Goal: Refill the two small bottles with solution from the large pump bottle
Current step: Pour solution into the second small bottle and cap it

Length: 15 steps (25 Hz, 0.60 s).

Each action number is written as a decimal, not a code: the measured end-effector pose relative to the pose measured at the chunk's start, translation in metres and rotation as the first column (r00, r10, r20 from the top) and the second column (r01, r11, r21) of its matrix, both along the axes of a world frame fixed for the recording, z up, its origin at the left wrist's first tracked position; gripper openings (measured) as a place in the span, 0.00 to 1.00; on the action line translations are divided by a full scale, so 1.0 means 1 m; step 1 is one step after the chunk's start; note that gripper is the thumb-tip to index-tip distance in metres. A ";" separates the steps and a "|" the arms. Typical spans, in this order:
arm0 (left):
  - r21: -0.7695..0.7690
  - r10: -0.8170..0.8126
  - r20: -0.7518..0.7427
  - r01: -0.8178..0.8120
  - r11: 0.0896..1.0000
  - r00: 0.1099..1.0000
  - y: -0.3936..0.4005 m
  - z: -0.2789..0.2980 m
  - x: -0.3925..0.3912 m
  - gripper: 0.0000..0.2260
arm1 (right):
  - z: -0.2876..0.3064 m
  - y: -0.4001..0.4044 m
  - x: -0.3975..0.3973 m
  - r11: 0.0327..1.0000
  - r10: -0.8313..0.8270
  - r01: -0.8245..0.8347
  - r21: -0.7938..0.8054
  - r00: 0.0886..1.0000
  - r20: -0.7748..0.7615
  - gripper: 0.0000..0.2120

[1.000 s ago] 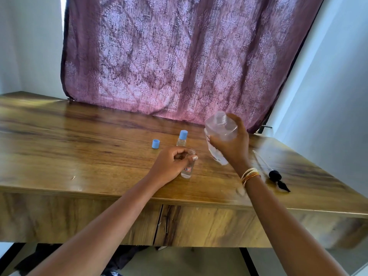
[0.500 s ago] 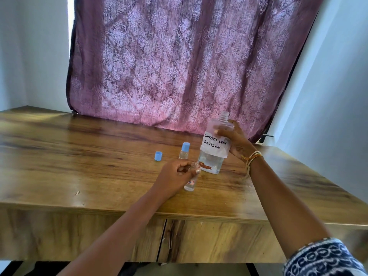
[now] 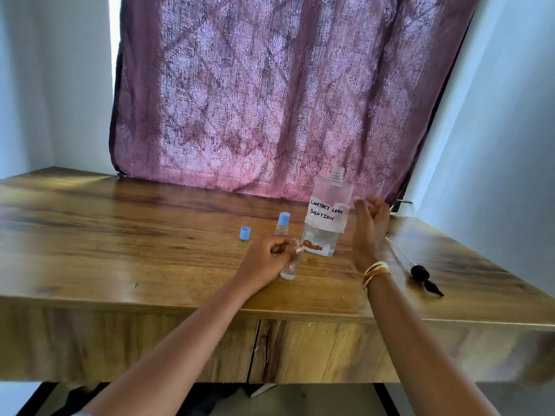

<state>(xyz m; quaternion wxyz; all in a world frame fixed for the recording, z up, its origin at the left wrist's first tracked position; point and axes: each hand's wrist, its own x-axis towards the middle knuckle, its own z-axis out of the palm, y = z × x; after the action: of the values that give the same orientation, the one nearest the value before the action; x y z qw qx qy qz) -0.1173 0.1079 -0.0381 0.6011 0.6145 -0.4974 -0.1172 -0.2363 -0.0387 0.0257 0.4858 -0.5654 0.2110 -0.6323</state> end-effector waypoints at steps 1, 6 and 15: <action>0.016 0.015 0.009 -0.015 1.000 1.000 0.002 0.002 0.001 0.10 | -0.007 0.012 0.002 0.997 -0.057 0.058 -0.050 0.998 0.023 0.16; 0.046 0.085 0.046 -0.087 0.995 0.995 0.023 0.004 0.021 0.06 | -0.027 0.044 0.028 0.982 0.026 -0.072 -0.173 0.967 -0.255 0.06; 0.027 0.266 0.056 -0.268 0.963 0.962 0.074 0.004 0.084 0.08 | -0.037 0.069 0.107 0.887 0.007 -0.374 -0.271 0.596 -0.803 0.19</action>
<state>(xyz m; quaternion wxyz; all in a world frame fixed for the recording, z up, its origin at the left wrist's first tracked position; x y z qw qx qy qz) -0.0335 0.1819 -0.0340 0.5877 0.6890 -0.4233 -0.0280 -0.1290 0.0299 -0.0110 0.2798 -0.8919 0.1996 -0.2938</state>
